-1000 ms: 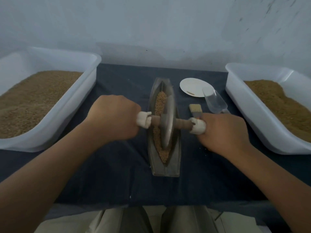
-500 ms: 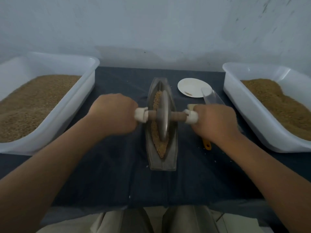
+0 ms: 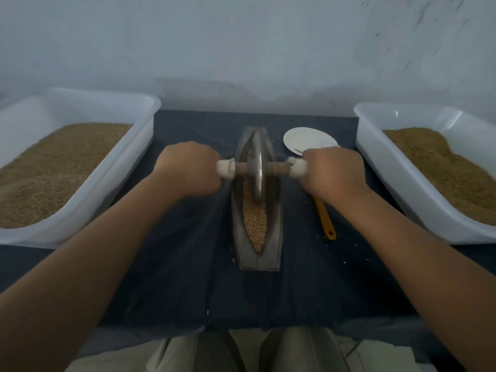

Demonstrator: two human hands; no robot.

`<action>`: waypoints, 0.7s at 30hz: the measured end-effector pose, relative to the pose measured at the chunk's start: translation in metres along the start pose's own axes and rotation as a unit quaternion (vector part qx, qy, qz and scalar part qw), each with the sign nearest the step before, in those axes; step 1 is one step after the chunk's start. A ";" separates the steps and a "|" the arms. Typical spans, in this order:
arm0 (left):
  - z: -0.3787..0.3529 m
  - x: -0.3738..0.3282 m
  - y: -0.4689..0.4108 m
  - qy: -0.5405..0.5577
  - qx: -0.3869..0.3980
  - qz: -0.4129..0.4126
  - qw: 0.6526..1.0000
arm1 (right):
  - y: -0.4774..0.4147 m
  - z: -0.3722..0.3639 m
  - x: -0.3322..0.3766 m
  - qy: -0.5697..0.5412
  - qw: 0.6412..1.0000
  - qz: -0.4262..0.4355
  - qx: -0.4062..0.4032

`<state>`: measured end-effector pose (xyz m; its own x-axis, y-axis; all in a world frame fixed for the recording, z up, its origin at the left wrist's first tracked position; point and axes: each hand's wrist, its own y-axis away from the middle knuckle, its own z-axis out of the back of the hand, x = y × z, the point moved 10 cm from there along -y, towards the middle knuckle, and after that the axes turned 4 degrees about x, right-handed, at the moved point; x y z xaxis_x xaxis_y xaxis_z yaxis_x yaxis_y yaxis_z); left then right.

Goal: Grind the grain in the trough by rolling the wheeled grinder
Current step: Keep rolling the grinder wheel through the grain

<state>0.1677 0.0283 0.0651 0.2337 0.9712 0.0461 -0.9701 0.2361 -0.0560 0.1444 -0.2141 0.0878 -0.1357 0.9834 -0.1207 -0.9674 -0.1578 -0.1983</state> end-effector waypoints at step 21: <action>0.006 -0.009 0.039 -0.063 -0.070 -0.058 0.994 | 0.051 0.002 -0.001 -0.019 0.999 0.019 -0.045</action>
<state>0.1278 0.0285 0.0683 0.3247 0.9277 0.1843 -0.9167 0.3567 -0.1804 0.0945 -0.2228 0.0795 -0.1819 0.9789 -0.0927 -0.9383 -0.2010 -0.2813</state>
